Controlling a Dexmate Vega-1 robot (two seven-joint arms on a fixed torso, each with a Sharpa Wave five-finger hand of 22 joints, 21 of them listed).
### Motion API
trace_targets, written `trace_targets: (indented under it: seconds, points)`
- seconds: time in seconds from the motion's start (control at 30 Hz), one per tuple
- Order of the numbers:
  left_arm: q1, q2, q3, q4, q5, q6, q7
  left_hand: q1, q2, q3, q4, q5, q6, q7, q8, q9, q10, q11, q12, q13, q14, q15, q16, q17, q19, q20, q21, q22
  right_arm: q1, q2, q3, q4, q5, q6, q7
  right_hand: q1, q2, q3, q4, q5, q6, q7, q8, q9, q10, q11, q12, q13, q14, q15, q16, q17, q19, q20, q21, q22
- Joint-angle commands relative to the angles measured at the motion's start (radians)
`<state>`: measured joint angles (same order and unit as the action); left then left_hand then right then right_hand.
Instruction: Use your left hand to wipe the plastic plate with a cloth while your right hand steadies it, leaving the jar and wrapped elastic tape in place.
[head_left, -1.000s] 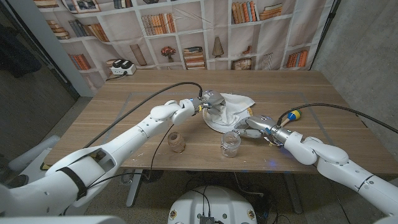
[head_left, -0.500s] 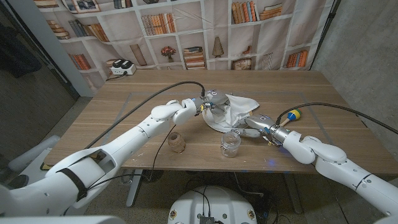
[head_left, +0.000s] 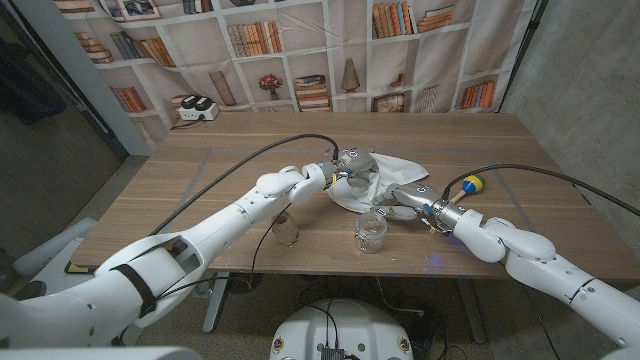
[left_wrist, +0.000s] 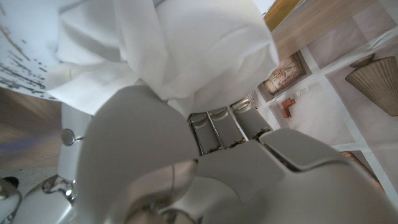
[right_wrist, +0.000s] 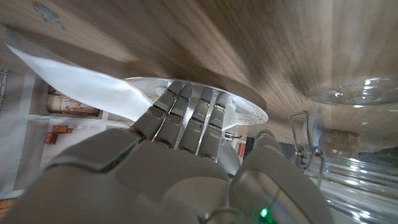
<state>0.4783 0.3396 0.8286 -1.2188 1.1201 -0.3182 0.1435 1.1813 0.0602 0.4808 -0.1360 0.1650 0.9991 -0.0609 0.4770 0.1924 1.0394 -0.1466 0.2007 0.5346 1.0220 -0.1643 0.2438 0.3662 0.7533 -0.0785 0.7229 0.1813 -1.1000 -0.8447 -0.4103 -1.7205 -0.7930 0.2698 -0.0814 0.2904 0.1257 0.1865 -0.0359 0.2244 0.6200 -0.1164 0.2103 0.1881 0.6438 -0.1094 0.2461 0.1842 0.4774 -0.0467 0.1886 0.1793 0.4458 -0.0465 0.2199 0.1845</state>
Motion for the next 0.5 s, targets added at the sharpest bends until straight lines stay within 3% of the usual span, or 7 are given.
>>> trace_targets:
  seconds: [0.03,0.23,0.5]
  points:
    - [-0.064,-0.069,0.048,0.17,0.092,0.062,0.115,0.007,0.0,0.009,0.005,0.007,0.031,0.012,0.007,0.003,0.024,-0.02,0.005,-0.002,0.012,-0.057,0.004,0.001,0.0,-0.03,0.009,0.003,-0.006,0.003,0.002,0.002,0.006,-0.001,-0.008,0.003,0.006,0.009,0.0,0.0,0.009,0.0,-0.003,0.004,0.007,-0.004,-0.003,0.001,0.012,-0.101,-0.001,0.002,0.014,-0.074,-0.003,0.005]
    - [-0.054,-0.038,0.026,0.13,0.083,0.084,0.095,0.008,-0.002,0.009,0.004,0.007,0.035,0.01,0.007,0.002,0.024,-0.02,0.005,-0.003,0.013,-0.058,0.004,0.001,-0.001,-0.031,0.011,0.003,-0.013,0.0,0.007,0.0,0.007,-0.005,-0.011,0.003,0.005,0.01,0.0,0.0,0.009,0.001,-0.004,0.004,0.007,-0.002,-0.004,0.001,0.011,-0.102,-0.001,0.002,0.014,-0.074,-0.004,0.005]
    - [-0.004,0.036,-0.023,-0.012,0.05,0.106,0.014,0.006,-0.004,0.01,0.005,0.007,0.033,0.01,0.004,0.002,0.02,-0.028,0.0,-0.011,0.009,-0.056,0.001,-0.002,-0.005,-0.031,0.014,0.003,-0.015,-0.002,0.009,-0.003,0.007,-0.012,-0.007,0.003,0.005,0.01,0.001,-0.001,0.009,0.001,-0.005,0.004,0.008,-0.002,-0.005,0.001,0.011,-0.099,-0.002,0.002,0.014,-0.074,-0.004,0.005]
